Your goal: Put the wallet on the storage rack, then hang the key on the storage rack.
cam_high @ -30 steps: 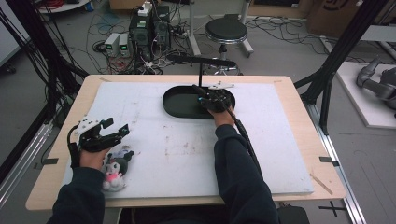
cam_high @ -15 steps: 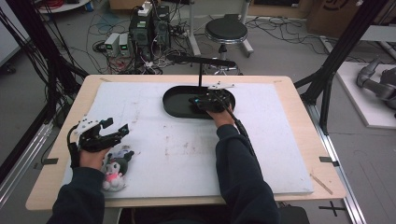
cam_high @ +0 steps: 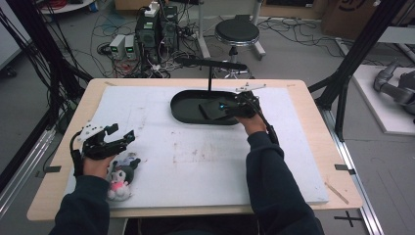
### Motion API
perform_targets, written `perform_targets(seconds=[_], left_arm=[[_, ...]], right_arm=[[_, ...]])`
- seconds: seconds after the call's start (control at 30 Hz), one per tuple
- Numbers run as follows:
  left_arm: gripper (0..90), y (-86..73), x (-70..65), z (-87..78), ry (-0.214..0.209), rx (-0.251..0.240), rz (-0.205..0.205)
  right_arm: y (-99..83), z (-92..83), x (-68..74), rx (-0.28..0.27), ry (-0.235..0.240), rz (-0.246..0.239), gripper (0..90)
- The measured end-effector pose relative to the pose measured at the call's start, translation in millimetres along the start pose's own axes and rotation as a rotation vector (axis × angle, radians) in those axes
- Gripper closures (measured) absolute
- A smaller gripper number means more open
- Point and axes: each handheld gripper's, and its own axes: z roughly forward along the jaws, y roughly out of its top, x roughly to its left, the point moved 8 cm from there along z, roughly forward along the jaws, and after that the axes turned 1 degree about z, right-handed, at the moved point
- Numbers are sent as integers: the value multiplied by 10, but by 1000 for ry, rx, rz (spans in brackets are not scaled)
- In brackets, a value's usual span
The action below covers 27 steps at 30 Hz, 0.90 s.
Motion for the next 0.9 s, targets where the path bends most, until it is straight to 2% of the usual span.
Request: perform_targets(seconds=[0.03,0.1,0.17,0.2,0.33,0.37,0.53,0.63,0.9], left_arm=[[267,-4,4,2,1,2,-2],[266,-6,4,4,-1,2,-6],[266,-9,6,4,0,4,-10],[267,-10,7,5,-2,4,-13],[266,9,4,-4,-6,-16,-26],[262,13,2,-9,-8,-17,-27],[215,47,-34,-38,-8,-41,-12],[208,56,-61,-25,-5,-37,-5],[208,63,-98,14,-18,2,14]], right_arm=[[-25,-68,-7,-2,-2,-16,315],[-91,-215,-37,0,7,-17,277],[-178,-360,-79,43,17,5,217],[-227,-464,-95,33,23,-5,219],[-452,-738,-134,24,-5,-45,218],[-541,-807,-150,22,-25,-54,218],[-858,-988,-201,21,-66,-46,218],[-1010,-1049,-243,35,-89,-32,218],[-1024,-1243,-373,1,-139,-32,218]])
